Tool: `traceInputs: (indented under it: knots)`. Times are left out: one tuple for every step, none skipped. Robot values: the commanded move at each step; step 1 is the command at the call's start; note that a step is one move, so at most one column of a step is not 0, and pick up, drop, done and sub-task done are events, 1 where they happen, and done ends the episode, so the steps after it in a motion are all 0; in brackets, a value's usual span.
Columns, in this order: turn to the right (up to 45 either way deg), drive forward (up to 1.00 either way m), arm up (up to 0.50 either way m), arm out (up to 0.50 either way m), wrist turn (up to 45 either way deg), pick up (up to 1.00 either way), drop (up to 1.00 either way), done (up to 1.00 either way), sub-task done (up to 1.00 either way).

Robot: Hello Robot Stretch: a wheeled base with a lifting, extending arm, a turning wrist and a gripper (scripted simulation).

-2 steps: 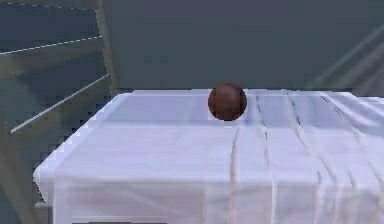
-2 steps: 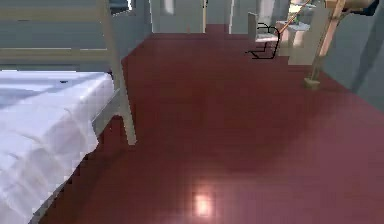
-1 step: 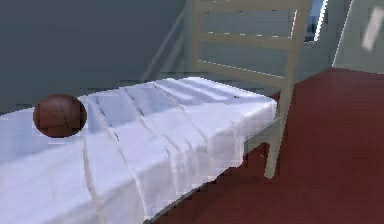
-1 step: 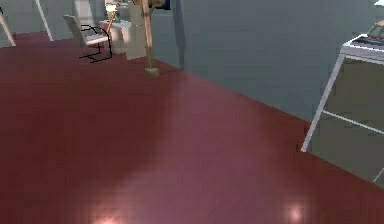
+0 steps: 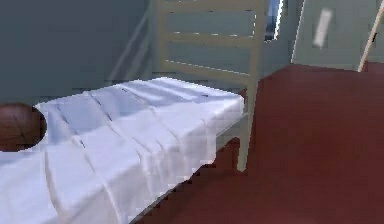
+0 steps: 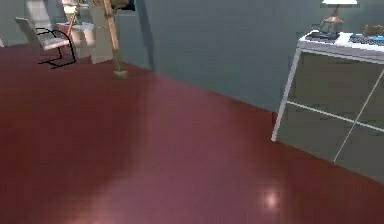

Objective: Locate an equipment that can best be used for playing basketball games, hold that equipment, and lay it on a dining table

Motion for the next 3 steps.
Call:
traceInputs:
  knots:
    - [0.0,0.60,0.00,0.00,0.0,0.00,0.00,0.00,0.00]
    - [-45.0,0.00,0.00,0.00,0.0,0.00,0.00,0.00,0.00]
    - [-45.0,0.00,0.00,0.00,0.0,0.00,0.00,0.00,0.00]
